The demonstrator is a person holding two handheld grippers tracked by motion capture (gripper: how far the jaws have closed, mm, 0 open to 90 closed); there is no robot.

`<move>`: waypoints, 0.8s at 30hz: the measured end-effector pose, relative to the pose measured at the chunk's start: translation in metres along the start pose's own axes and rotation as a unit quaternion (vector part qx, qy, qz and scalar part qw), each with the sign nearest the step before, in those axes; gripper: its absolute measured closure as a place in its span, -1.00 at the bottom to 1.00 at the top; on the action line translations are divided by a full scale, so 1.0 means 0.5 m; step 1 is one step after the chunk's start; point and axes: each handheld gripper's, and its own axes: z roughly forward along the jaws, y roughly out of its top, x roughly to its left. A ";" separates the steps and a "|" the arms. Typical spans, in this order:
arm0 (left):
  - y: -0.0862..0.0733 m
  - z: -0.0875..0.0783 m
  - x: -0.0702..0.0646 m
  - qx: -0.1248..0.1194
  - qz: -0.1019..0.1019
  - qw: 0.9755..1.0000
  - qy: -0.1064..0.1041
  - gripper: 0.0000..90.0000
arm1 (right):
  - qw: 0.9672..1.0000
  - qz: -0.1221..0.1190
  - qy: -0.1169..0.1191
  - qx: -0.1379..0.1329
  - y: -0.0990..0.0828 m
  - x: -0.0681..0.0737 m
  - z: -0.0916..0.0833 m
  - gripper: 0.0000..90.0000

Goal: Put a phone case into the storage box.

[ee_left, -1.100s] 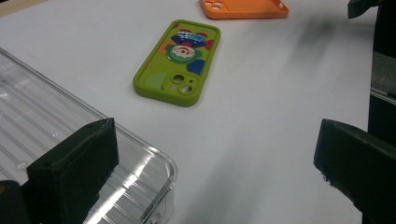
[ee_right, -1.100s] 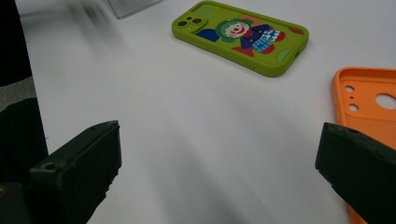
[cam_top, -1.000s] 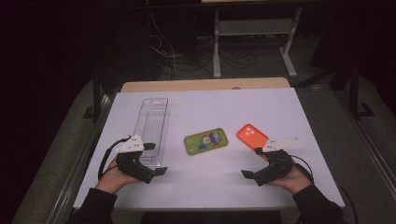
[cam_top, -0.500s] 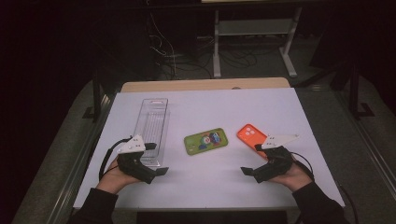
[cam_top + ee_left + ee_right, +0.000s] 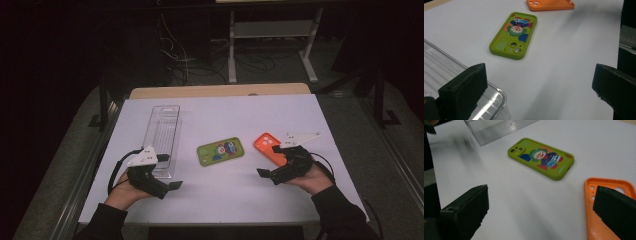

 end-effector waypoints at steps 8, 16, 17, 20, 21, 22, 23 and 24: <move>-0.004 -0.007 0.007 -0.007 -0.012 1.000 0.000 -1.00 | 1.000 0.002 -0.004 -0.009 0.027 -0.015 -0.002 -1.00; -0.009 -0.010 0.011 -0.008 -0.021 1.000 -0.004 -1.00 | 1.000 0.005 -0.006 -0.001 0.045 -0.029 -0.003 -1.00; -0.009 -0.010 0.011 -0.009 -0.021 1.000 -0.004 -1.00 | 1.000 0.006 -0.008 -0.001 0.046 -0.031 -0.003 -1.00; -0.009 -0.009 0.010 -0.008 -0.020 1.000 -0.004 -1.00 | 1.000 0.004 -0.009 0.002 0.053 -0.038 -0.002 -1.00; -0.009 -0.009 0.011 -0.007 -0.017 1.000 -0.004 -1.00 | 1.000 0.005 -0.010 0.002 0.055 -0.040 -0.001 -1.00; -0.009 -0.009 0.010 -0.007 -0.017 1.000 -0.003 -1.00 | 1.000 0.008 -0.011 0.003 0.056 -0.042 -0.001 -1.00; -0.008 -0.009 0.010 -0.006 -0.017 1.000 -0.003 -1.00 | 1.000 0.006 -0.011 0.005 0.056 -0.045 0.000 -1.00; -0.009 -0.009 0.010 -0.008 -0.019 1.000 -0.003 -1.00 | 1.000 0.005 -0.013 0.009 0.057 -0.048 0.002 -1.00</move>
